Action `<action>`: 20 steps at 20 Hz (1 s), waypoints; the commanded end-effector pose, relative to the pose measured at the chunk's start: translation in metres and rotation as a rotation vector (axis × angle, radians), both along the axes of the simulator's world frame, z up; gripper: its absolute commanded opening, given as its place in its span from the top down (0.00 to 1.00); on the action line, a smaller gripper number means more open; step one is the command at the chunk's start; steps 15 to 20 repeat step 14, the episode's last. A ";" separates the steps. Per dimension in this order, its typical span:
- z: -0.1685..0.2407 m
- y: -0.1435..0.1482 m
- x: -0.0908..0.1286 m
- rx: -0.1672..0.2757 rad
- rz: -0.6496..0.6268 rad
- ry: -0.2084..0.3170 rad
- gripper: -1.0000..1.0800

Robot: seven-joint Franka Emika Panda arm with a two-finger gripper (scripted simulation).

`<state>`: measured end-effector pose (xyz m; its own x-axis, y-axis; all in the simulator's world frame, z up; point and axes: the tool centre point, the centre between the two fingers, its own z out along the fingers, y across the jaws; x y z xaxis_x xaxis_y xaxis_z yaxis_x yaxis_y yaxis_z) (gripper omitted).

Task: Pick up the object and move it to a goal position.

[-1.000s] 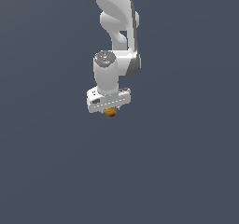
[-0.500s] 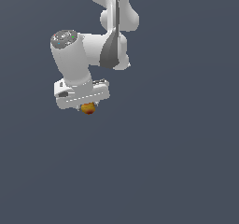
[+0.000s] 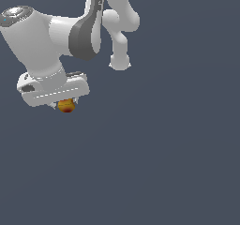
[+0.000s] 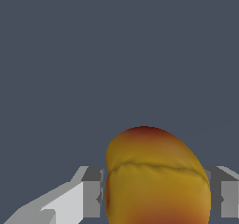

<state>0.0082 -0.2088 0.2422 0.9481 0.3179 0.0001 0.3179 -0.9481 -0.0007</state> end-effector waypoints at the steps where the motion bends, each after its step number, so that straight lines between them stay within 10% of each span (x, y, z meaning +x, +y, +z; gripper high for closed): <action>1: 0.010 -0.011 0.005 0.000 0.001 0.000 1.00; 20: 0.027 -0.033 0.016 -0.001 0.001 0.000 1.00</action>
